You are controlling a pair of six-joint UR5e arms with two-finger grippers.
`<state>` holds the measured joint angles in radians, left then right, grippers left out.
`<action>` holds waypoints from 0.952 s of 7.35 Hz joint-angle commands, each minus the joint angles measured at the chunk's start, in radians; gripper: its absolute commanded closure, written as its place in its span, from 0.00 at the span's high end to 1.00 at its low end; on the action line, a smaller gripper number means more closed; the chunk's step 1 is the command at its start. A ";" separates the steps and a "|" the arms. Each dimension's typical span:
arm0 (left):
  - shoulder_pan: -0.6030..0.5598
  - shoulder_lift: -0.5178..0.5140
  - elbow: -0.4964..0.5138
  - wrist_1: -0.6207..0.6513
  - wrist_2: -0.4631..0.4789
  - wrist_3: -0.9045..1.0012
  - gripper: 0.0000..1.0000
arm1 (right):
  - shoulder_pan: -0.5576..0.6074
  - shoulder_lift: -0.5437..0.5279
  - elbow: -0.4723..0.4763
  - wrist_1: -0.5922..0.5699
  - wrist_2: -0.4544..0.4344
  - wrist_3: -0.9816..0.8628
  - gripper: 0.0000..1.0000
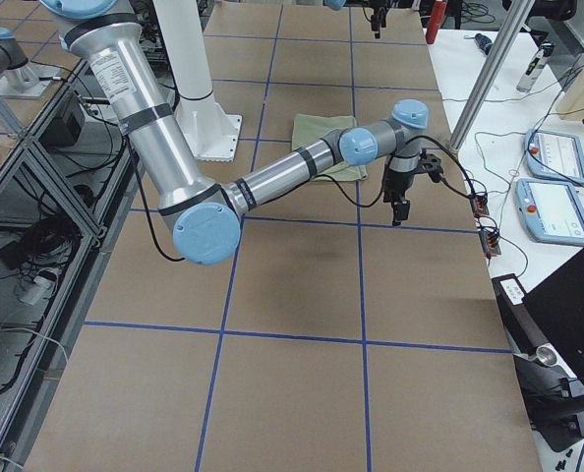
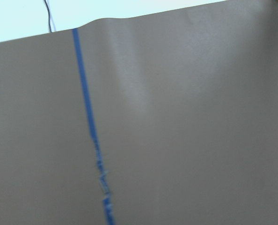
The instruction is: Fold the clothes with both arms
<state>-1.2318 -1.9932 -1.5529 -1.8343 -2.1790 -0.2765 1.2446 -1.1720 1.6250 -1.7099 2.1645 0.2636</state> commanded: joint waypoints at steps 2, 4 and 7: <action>-0.286 0.207 -0.006 0.004 -0.062 0.453 1.00 | 0.255 -0.320 0.120 -0.022 0.090 -0.382 1.00; -0.345 0.383 -0.047 -0.025 -0.127 0.461 1.00 | 0.332 -0.481 0.174 -0.020 0.112 -0.451 1.00; -0.345 0.422 -0.044 0.110 -0.139 0.459 1.00 | 0.332 -0.557 0.225 -0.020 0.112 -0.442 1.00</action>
<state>-1.5783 -1.5802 -1.5973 -1.8203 -2.3109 0.1834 1.5749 -1.7136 1.8404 -1.7303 2.2759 -0.1797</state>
